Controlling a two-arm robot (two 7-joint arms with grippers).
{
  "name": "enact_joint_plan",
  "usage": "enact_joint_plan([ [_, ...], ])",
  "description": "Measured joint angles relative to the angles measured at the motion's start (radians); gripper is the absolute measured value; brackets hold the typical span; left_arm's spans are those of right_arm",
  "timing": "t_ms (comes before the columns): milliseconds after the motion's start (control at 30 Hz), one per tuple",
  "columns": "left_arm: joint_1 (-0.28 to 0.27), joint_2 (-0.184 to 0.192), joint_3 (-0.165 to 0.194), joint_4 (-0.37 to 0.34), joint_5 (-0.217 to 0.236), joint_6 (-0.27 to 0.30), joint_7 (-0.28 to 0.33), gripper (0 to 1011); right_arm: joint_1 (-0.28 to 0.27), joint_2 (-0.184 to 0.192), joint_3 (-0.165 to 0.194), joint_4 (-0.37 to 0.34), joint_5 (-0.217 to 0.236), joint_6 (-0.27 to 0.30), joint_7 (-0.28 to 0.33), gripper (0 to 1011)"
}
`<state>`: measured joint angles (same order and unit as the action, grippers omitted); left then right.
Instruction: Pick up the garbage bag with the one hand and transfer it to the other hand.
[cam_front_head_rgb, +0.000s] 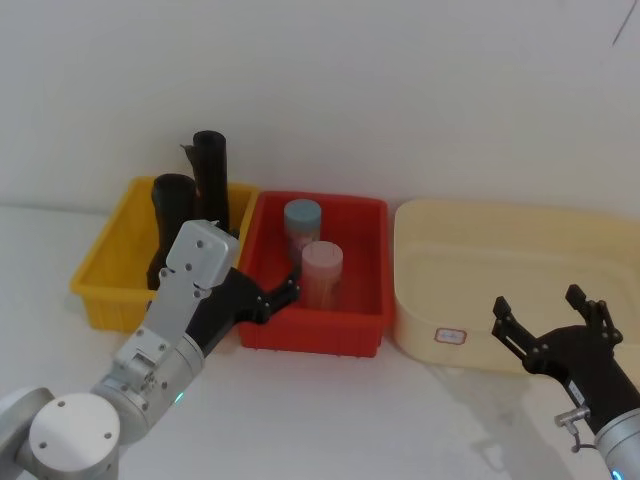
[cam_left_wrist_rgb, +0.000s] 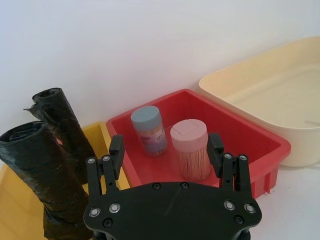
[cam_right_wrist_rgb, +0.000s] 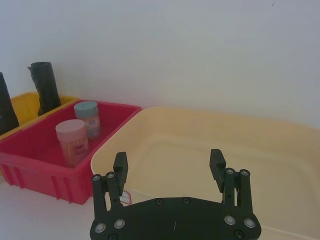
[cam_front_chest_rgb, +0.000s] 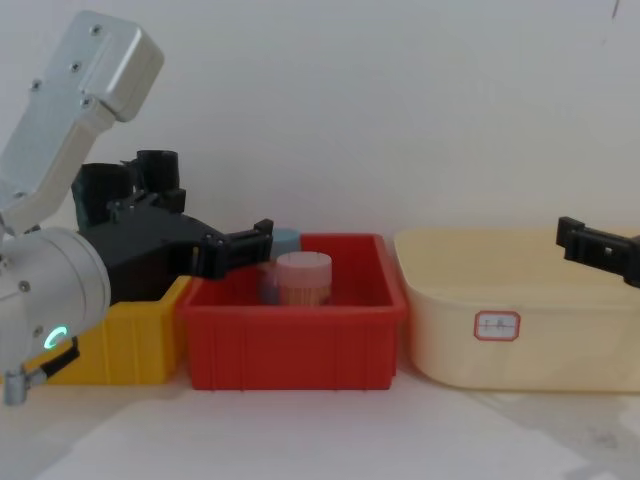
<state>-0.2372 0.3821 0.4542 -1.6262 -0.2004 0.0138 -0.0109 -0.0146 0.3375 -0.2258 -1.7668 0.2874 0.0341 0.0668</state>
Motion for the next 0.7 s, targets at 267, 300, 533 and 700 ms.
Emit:
enact_joint_plan([
  [267,0.0,0.0,0.0,0.0,0.0,0.0,0.0,1000,0.0,0.0,0.0,0.0,0.0,0.0,0.0,1000],
  [300,0.0,0.0,0.0,0.0,0.0,0.0,0.0,1000,0.0,0.0,0.0,0.0,0.0,0.0,0.0,1000],
  [533,0.0,0.0,0.0,0.0,0.0,0.0,0.0,1000,0.0,0.0,0.0,0.0,0.0,0.0,0.0,1000],
  [700,0.0,0.0,0.0,0.0,0.0,0.0,0.0,1000,0.0,0.0,0.0,0.0,0.0,0.0,0.0,1000],
])
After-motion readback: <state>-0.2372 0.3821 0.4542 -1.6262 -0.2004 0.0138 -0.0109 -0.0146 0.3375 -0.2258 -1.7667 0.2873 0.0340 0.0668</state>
